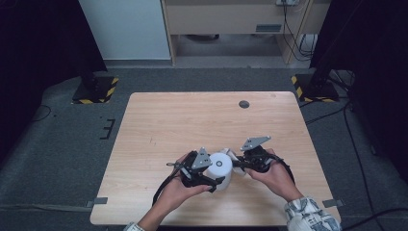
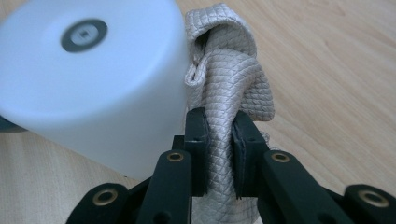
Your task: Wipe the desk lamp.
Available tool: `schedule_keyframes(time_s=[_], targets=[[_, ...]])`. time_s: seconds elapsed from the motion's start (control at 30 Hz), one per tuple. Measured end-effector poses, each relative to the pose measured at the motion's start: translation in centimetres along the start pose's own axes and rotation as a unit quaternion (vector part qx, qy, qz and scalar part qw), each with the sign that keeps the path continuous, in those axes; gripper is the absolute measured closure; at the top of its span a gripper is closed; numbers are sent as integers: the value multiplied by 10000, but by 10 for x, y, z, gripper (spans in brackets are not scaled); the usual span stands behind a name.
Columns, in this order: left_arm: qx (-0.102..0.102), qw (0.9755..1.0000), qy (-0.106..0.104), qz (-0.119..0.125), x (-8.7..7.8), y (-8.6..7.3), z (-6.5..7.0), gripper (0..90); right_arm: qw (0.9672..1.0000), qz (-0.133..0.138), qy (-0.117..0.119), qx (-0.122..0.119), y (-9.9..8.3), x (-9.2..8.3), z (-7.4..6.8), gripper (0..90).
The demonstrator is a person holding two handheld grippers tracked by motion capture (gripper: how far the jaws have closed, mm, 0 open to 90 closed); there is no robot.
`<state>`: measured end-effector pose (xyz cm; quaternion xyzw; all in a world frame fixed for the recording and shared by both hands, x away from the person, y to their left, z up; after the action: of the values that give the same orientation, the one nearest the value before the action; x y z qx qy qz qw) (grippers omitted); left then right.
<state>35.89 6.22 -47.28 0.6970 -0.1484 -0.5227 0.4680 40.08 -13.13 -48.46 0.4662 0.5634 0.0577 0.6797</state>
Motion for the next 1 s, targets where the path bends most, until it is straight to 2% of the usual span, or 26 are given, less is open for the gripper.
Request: schedule_keyframes(time_s=[0.17,0.33,0.53,0.57,0.73,0.93,1.0], targets=[[-8,10000,-6,4,0,0,0,91,9999,-130,24,18,-7,7,1,790],[-11,10000,-12,-33,2,-1,0,90,9999,-129,25,23,-10,9,2,791],[1,10000,-5,-70,2,0,0,90,9999,95,36,45,-6,-4,1,791],[35,9999,5,-112,2,0,0,90,9998,210,33,59,-2,-11,0,791],[34,9999,7,-127,2,0,-1,90,9992,405,7,-1,6,-24,-1,791],[34,9999,1,-145,2,1,-2,90,9995,315,31,-18,6,-21,-2,792],[57,9999,4,-141,3,1,-3,90,9997,219,46,15,2,-15,-1,791]])
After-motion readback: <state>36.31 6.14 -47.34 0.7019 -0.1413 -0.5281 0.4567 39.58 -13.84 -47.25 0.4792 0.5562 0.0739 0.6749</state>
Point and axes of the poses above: each handheld gripper's, and its own axes: x roughly forward along the jaws, y roughly out of its top, z roughly to its right, the point moved 3 cm from there along x, roughly forward along the jaws, and after that the axes turned 1 degree about -y, right-handed, at the moved point
